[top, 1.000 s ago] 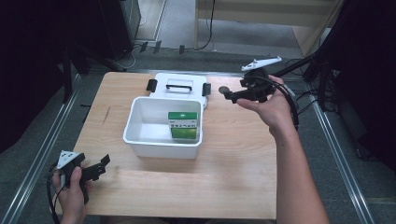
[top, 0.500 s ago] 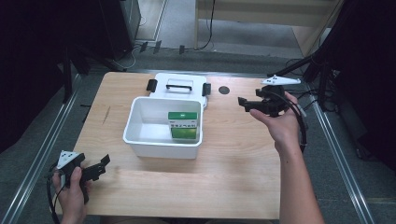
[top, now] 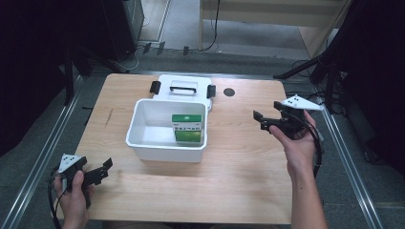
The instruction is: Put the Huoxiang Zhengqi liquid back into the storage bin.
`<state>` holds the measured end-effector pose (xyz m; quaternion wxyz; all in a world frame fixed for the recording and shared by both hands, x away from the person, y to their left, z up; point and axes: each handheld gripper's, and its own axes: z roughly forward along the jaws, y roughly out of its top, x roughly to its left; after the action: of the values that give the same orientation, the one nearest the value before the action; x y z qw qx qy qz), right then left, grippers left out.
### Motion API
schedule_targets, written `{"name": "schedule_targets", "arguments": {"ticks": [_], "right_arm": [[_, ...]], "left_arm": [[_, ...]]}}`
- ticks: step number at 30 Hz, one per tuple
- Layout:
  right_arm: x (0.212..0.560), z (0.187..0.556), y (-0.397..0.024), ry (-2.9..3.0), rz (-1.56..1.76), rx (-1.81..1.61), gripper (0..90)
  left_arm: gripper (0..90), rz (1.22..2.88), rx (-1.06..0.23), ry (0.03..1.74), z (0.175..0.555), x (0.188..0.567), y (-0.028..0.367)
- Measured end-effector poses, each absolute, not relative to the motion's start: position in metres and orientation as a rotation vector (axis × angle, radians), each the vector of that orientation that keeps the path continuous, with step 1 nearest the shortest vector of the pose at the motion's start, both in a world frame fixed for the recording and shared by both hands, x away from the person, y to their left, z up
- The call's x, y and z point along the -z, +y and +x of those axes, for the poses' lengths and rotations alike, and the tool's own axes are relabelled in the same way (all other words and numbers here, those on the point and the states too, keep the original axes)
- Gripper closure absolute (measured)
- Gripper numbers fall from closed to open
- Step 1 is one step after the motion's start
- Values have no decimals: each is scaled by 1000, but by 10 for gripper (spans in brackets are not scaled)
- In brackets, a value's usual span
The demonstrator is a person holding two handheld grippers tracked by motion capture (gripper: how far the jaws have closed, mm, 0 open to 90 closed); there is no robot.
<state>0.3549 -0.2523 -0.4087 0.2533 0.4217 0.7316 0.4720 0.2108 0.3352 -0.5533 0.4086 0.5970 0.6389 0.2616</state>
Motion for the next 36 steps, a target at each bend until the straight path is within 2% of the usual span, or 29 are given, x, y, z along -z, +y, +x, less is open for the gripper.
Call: {"name": "schedule_targets", "arguments": {"ticks": [12, 36], "right_arm": [[443, 325, -280, 1808, 1193, -1366, 129], [515, 259, -349, 1686, 1320, -1317, 132]], "left_arm": [[10, 1518, -669, 1608, 210, 553, 334], [10, 1521, -686, 1612, 210, 553, 332]]}}
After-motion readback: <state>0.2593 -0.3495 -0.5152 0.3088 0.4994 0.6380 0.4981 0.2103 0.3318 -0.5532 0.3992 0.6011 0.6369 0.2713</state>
